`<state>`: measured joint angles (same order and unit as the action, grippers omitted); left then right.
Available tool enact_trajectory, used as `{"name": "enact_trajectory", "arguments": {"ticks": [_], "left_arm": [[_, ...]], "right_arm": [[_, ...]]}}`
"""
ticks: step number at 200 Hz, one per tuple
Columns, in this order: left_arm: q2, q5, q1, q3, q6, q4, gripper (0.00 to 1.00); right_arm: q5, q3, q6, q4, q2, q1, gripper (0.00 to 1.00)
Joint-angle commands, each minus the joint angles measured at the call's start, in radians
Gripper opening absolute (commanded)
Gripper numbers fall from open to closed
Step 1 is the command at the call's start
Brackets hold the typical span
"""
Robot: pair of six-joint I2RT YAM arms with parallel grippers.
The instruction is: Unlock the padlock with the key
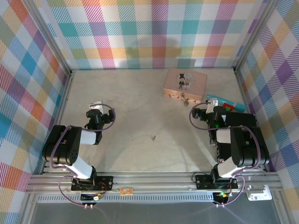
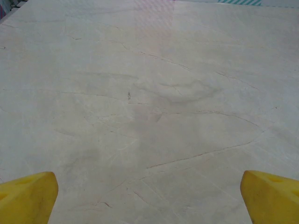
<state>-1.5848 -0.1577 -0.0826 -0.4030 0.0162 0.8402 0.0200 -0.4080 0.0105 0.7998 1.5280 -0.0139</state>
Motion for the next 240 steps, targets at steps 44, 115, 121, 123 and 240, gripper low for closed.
{"name": "enact_trajectory", "arguments": {"ticks": [44,115,121,123,240], "left_arm": [[0.006,-0.003,-0.001,-0.008,0.007,0.019,1.0],[0.007,-0.002,0.0,-0.01,0.006,0.018,1.0],[0.006,-0.003,-0.001,-0.009,0.007,0.017,1.0],[0.006,-0.003,-0.001,-0.01,0.007,0.017,1.0],[0.133,-0.054,-0.009,-0.091,-0.001,-0.23,1.0]], "right_arm": [[0.001,-0.011,-0.003,0.013,0.006,0.009,0.99],[0.001,-0.012,-0.001,0.012,0.007,0.009,0.99],[0.0,-0.012,-0.001,0.012,0.007,0.01,0.99],[0.0,-0.012,-0.002,0.011,0.007,0.01,0.99],[-0.025,-0.154,0.01,-0.356,-0.129,0.008,0.99]]}}
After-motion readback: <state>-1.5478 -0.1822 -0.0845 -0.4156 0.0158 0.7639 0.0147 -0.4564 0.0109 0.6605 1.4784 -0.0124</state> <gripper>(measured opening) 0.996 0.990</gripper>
